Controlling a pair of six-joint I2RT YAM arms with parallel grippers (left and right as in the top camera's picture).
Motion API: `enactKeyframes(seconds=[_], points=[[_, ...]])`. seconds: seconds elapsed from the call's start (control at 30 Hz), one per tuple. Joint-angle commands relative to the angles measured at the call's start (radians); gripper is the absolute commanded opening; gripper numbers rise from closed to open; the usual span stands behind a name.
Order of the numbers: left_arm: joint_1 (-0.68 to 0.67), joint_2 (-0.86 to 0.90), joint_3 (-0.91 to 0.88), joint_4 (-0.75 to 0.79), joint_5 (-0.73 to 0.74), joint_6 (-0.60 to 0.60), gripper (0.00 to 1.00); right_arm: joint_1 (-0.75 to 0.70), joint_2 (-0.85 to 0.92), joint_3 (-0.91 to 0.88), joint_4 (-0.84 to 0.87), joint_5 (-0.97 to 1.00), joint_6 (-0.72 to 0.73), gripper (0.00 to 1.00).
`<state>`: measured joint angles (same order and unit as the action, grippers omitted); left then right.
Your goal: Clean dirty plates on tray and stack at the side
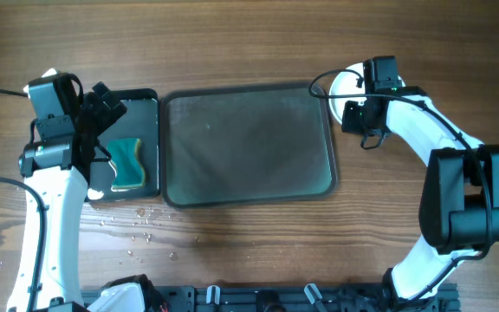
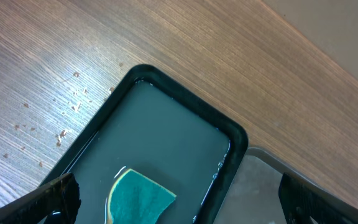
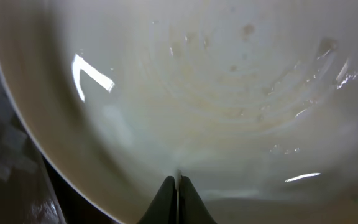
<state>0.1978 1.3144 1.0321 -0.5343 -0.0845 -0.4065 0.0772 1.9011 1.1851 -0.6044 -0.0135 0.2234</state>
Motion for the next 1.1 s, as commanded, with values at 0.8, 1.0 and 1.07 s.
enactKeyframes(seconds=[0.8, 1.0, 1.07], points=[[0.003, -0.018, 0.01, 0.002, 0.001, -0.014, 1.0, 0.018, -0.059, 0.171, -0.241, -0.382, -0.119, 0.76], [0.003, -0.018, 0.01, 0.002, 0.001, -0.014, 1.0, 0.08, -0.059, 0.084, -0.233, -0.269, -0.114, 0.64], [0.003, -0.018, 0.01, 0.002, 0.001, -0.014, 1.0, 0.105, -0.059, 0.049, -0.22, -0.217, -0.103, 0.62]])
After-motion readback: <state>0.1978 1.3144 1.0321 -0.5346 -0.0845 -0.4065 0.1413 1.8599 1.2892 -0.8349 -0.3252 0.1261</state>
